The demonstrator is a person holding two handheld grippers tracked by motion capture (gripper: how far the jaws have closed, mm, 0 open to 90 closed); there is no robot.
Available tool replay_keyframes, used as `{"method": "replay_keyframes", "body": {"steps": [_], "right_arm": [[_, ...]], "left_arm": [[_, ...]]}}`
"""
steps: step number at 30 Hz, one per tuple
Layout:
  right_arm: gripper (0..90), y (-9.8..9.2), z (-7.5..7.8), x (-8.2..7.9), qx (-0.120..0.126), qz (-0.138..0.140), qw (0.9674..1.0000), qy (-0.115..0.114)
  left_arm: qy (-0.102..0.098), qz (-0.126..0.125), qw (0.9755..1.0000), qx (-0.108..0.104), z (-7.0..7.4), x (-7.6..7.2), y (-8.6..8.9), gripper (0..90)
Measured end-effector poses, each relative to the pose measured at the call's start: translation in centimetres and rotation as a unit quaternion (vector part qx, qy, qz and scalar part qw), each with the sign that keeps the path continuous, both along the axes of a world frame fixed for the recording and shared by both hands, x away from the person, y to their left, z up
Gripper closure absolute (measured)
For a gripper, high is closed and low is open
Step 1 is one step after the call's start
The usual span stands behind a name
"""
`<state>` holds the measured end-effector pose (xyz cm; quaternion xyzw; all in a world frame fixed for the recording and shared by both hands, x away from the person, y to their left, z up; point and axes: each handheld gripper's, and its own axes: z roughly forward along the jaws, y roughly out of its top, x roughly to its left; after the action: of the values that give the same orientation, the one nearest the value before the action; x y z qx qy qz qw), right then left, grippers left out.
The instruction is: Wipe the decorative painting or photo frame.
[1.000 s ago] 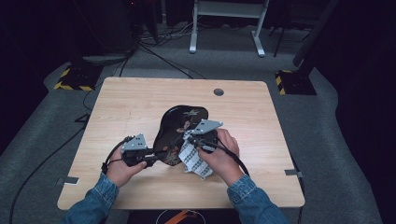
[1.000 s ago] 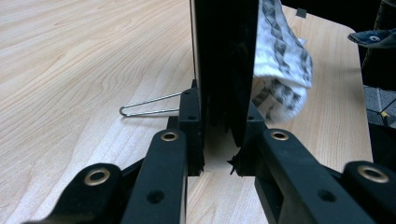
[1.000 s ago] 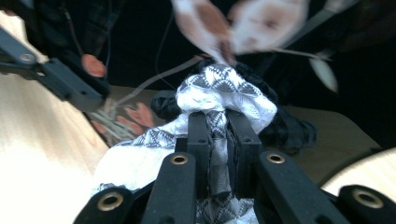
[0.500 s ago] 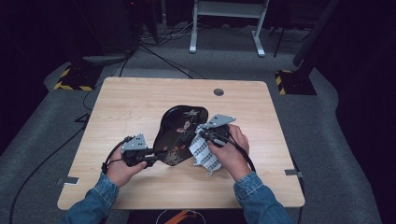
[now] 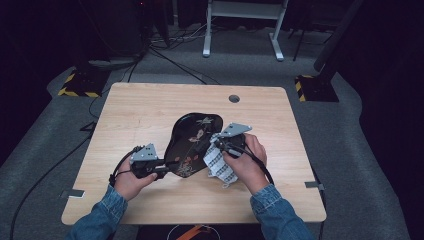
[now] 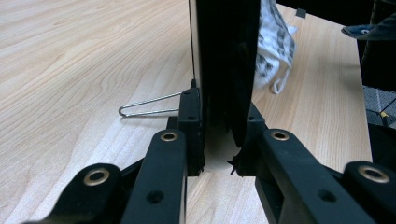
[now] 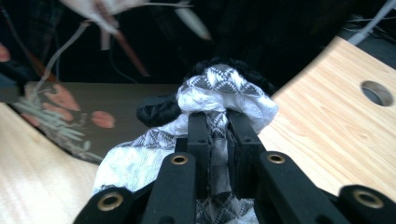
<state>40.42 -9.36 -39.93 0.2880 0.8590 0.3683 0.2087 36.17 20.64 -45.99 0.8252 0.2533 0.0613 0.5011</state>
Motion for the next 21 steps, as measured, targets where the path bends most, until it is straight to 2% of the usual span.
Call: {"method": "replay_keyframes", "body": {"steps": [10,15,21], "right_arm": [[82.0,2.7,-0.6,-1.5,-0.012,0.043,0.999,0.001],[81.9,4.1,-1.0,-2.2,-0.021,0.071,0.9972,0.003],[81.9,5.2,-1.3,-2.8,-0.023,0.092,0.9955,0.005]], "left_arm": [[0.003,0.001,1.0,-0.001,0.0,0.0,0.0,77.9],[0.002,0.002,1.0,-0.001,0.0,0.0,0.0,78.0],[0.002,0.002,1.0,-0.001,0.0,0.0,0.0,78.1]]}}
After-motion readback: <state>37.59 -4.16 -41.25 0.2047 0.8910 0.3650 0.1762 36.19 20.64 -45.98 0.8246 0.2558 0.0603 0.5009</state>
